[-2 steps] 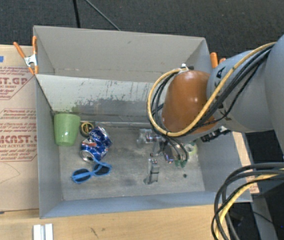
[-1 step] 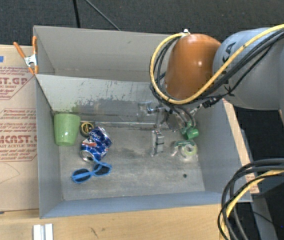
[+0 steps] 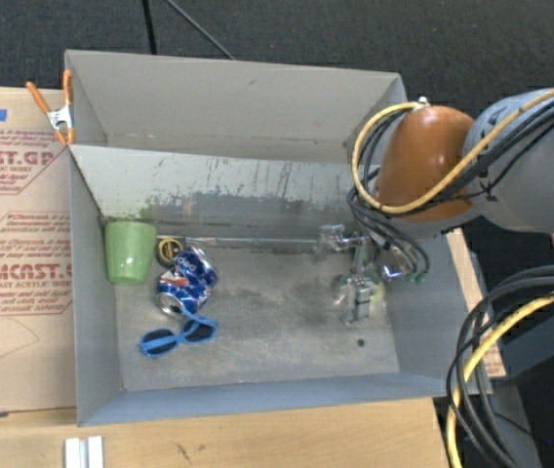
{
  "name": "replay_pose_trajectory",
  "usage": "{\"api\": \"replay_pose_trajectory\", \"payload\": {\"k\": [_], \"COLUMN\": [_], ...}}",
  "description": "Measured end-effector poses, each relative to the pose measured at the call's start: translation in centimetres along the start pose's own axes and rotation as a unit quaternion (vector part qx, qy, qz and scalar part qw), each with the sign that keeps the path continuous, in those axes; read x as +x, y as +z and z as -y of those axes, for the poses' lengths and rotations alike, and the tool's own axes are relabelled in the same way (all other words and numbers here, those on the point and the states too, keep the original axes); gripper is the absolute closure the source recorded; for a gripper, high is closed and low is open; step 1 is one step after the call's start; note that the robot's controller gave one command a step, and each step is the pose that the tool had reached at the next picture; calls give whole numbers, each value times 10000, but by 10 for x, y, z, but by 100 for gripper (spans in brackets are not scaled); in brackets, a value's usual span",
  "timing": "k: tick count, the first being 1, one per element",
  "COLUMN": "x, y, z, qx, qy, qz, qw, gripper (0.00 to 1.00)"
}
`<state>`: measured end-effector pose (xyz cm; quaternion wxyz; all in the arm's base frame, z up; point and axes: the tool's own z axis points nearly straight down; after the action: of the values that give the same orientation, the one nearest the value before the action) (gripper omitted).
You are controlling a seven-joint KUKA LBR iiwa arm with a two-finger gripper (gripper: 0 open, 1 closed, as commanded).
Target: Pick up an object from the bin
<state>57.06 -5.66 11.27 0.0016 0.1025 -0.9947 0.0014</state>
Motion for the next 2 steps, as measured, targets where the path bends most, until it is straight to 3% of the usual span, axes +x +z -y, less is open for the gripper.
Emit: {"api": "replay_pose_trajectory", "payload": {"k": [1,2], "x": [-9,21], "y": [42,34], "z": [-27,52], "qx": [-20,5], "qy": [-1109,-1113], "qz": [14,23], "qw": [9938,9938], "gripper": [0,0]}}
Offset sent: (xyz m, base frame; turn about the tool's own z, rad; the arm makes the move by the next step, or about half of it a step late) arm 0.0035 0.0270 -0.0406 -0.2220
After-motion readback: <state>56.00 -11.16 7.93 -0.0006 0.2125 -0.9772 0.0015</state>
